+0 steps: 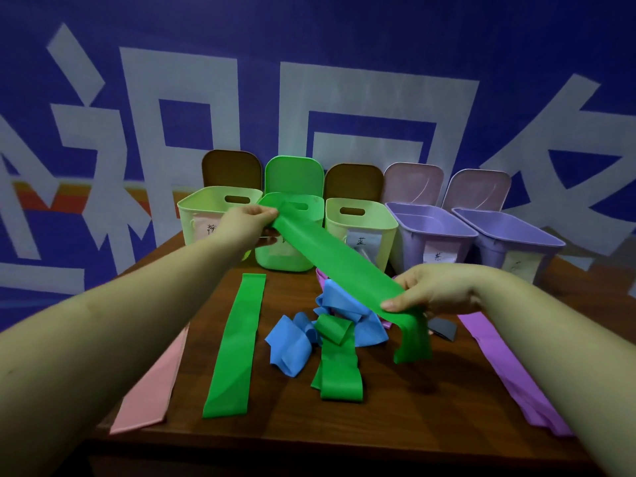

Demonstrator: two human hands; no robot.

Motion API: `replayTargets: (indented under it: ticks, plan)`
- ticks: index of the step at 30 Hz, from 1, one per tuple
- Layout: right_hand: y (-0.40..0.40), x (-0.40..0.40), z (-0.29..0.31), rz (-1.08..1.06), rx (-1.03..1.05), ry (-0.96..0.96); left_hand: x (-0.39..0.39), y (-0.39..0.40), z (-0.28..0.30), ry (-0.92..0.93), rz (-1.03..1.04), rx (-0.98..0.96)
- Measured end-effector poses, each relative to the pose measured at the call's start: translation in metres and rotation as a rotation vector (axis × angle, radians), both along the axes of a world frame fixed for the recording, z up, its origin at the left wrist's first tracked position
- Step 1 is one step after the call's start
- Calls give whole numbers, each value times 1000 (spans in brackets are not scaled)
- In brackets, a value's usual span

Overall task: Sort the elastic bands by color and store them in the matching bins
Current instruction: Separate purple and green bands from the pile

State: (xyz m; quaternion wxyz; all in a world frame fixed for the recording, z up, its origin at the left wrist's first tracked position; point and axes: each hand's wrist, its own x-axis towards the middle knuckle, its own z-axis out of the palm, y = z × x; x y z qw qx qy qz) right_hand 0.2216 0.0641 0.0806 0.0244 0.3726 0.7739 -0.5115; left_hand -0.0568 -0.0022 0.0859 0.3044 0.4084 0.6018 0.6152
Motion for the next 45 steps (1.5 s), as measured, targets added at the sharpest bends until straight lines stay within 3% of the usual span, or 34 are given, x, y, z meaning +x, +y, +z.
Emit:
replayTargets:
  ticks: [7, 15, 21, 29, 33, 40, 45]
  plan:
    - [7, 15, -7, -145, 87, 43, -52, -17, -16, 15, 147, -85]
    - [16, 15, -14, -258, 93, 83, -75, -30, -39, 64, 144, -197]
    - [-7, -12, -20, -138, 5, 18, -85, -34, -33, 60, 191, -137]
    - [-78, -104, -48, 73, -250, 46, -89, -39, -10, 104, 263, -52]
    - [-97, -136, -66, 70, -203, 25, -88, -35, 9, 80, 288, -52]
    - [-110, -150, -91, -45, -180, 30, -89, -18, 15, -130, 250, -68]
    - [-121, -151, -91, -39, 95, 1, -83, 3, -8, -252, 178, -76]
